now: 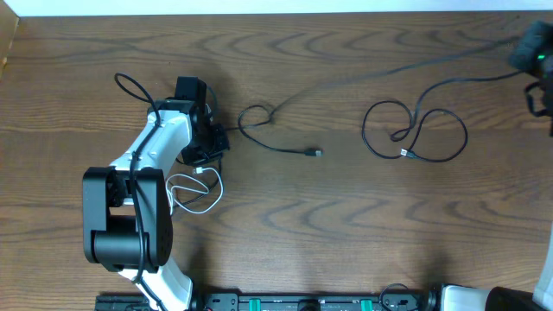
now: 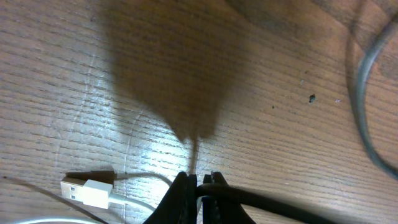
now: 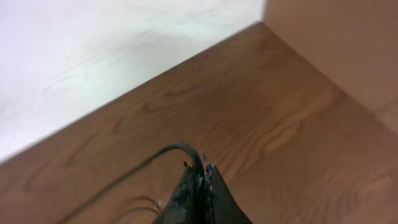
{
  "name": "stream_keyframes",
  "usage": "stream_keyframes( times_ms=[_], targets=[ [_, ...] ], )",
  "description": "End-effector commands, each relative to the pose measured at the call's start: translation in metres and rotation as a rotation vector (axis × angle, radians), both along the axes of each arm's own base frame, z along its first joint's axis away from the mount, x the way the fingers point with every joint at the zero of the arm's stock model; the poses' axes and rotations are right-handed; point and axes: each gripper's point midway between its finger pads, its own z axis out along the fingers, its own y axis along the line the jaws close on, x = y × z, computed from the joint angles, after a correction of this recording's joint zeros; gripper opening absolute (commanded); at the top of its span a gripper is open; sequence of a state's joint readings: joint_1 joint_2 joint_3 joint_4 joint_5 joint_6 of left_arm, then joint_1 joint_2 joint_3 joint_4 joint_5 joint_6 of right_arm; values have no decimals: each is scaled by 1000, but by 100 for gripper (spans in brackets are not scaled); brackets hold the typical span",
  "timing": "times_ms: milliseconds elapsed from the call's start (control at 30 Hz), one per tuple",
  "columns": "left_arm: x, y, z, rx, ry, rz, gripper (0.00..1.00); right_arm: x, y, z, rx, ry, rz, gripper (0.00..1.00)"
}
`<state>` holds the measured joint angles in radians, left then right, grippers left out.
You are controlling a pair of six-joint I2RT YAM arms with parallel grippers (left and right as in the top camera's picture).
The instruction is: Untangle cables
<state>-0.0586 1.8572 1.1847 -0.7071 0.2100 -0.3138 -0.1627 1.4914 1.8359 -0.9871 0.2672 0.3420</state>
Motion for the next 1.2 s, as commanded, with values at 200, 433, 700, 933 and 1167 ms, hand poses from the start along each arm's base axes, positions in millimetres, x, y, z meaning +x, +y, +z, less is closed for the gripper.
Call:
stream_keyframes(
  times_ms=[200,433,700,933,1167],
  targets=[
    [-3,7,-3,23,13,0,8,-10,-29,-1,188,-97,-219,2],
    [-3,14,-4,63,13,5,7,-29,-47,-6,117,-55,-340,2],
    [-4,14,-5,67,16,5,8,-88,-77,-19,239,-199,-895,1],
    [-4,14,-5,67,16,5,8,-84,-72,-32,283,-161,-892,2],
    [-4,14,-5,67,16,5,8,-82,-76,-37,260,-142,-908,2]
  ],
)
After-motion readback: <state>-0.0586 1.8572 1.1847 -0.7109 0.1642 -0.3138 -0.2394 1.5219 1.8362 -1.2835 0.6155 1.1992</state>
